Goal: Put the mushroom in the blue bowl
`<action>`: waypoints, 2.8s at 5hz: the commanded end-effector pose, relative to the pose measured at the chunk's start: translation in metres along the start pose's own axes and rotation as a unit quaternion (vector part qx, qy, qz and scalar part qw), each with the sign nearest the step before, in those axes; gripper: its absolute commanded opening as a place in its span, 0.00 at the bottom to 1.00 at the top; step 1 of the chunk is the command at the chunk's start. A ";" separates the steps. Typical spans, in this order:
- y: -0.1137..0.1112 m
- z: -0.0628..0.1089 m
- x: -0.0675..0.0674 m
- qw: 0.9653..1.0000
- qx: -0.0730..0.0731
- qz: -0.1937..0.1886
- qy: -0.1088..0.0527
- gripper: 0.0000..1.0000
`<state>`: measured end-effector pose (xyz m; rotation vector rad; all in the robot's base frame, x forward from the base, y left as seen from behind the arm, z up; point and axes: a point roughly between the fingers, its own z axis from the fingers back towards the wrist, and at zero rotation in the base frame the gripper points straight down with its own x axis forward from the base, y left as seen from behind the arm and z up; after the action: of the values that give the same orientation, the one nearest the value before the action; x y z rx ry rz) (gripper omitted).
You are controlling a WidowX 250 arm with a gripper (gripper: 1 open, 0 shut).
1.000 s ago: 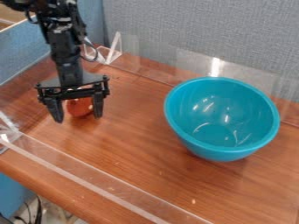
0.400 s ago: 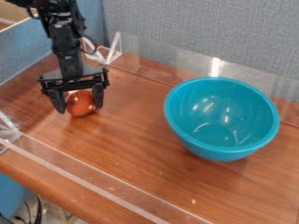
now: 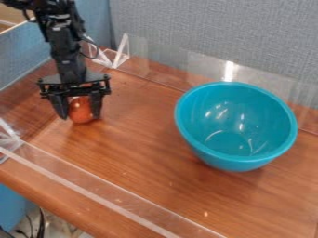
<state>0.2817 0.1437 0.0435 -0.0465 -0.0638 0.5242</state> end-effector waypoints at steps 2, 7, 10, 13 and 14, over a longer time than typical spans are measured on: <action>0.004 0.025 0.007 0.999 -0.004 -0.025 -0.031 1.00; -0.101 0.083 0.006 0.969 -0.047 -0.228 -0.084 0.00; -0.217 0.068 -0.043 0.913 -0.082 -0.394 -0.059 0.00; -0.242 0.048 -0.043 0.907 -0.074 -0.414 -0.035 0.00; -0.254 0.044 -0.044 0.912 -0.073 -0.403 -0.035 0.00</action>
<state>0.3559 -0.0941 0.0777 -0.1364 -0.1053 -0.3023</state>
